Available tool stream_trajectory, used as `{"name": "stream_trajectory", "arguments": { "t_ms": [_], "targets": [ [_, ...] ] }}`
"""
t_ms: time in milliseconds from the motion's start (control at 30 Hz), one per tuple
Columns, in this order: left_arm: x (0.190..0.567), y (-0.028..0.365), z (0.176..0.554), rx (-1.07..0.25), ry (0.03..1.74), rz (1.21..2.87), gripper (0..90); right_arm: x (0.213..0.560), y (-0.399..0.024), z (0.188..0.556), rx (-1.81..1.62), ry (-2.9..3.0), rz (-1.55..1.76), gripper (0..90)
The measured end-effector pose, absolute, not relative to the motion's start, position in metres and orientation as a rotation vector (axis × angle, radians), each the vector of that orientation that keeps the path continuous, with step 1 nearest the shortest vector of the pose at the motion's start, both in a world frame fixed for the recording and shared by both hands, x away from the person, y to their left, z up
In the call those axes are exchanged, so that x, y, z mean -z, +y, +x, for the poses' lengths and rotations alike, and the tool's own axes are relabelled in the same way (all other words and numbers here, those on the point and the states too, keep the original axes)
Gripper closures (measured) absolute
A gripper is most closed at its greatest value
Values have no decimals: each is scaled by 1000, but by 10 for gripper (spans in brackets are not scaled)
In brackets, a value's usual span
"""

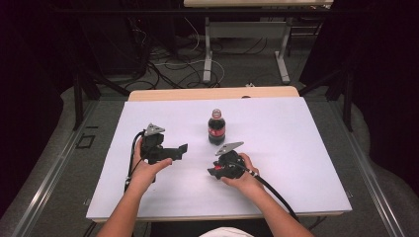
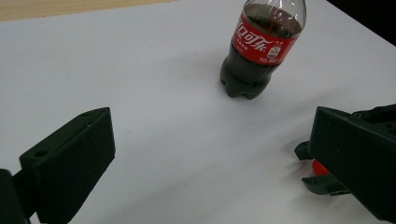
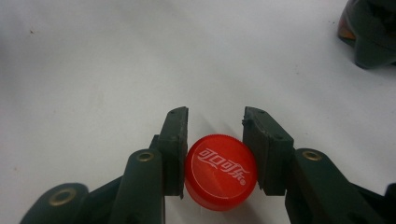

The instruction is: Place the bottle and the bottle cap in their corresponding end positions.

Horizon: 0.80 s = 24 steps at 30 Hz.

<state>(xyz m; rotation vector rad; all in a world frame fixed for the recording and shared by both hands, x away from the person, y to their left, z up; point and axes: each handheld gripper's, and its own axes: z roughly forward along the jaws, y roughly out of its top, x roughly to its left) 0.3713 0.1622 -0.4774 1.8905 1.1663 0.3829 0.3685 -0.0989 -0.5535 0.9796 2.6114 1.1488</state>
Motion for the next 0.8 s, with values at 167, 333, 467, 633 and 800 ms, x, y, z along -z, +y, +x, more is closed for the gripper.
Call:
{"name": "stream_trajectory", "arguments": {
  "t_ms": [167,333,467,633,800],
  "targets": [
    [478,164,372,-381,1171,1895,8,559,-99,369,-1154,2594,970,608],
    [478,165,372,-384,1172,1894,8,560,-100,369,-1156,2588,977,606],
    [479,164,372,-383,1170,1905,8,560,-100,370,-1158,2588,969,604],
    [480,163,372,-378,1174,1902,8,560,-100,370,-1162,2594,978,566],
    [481,162,372,-373,1176,1897,8,559,-99,369,-1146,2594,989,486]
  ]
}}
